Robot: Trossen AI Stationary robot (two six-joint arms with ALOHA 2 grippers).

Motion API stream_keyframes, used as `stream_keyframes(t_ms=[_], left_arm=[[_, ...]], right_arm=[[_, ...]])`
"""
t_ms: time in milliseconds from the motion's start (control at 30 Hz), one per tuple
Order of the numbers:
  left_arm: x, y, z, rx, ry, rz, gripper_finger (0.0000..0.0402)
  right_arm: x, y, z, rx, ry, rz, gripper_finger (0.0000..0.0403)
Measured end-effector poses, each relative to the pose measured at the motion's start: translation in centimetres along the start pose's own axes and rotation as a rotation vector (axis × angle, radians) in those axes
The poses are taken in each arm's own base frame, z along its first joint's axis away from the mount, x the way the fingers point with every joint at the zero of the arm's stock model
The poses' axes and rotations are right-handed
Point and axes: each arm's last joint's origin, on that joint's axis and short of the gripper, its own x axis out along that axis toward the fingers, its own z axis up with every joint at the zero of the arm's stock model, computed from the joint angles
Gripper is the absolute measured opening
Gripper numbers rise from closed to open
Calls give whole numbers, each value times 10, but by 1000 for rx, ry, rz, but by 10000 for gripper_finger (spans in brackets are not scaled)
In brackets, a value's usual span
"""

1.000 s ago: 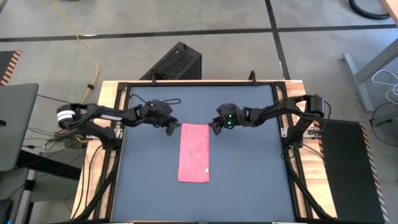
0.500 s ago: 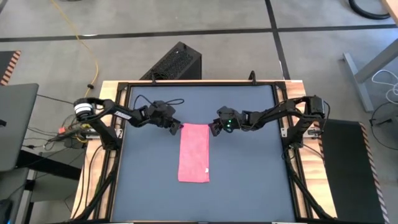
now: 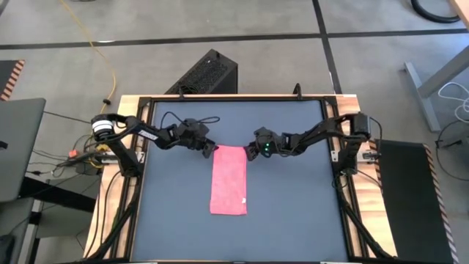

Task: Roll towel
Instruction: Roll the light red towel

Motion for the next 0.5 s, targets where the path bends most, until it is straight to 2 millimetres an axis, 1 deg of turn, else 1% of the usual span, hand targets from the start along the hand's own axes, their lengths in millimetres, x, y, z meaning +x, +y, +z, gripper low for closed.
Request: stream_keyframes(t_ms=[167, 267, 400, 500], left_arm=[[1, -5, -4, 55, 29, -26, 193], [1, -5, -5, 56, 40, -26, 188], [1, -4, -7, 78, 56, -28, 161], [1, -4, -7, 79, 58, -27, 128]], right_arm=[[5, 1, -4, 3, 6, 39, 245], [6, 2, -5, -6, 15, 50, 240], [5, 3, -6, -24, 23, 57, 220], [5, 4, -7, -28, 33, 66, 194]])
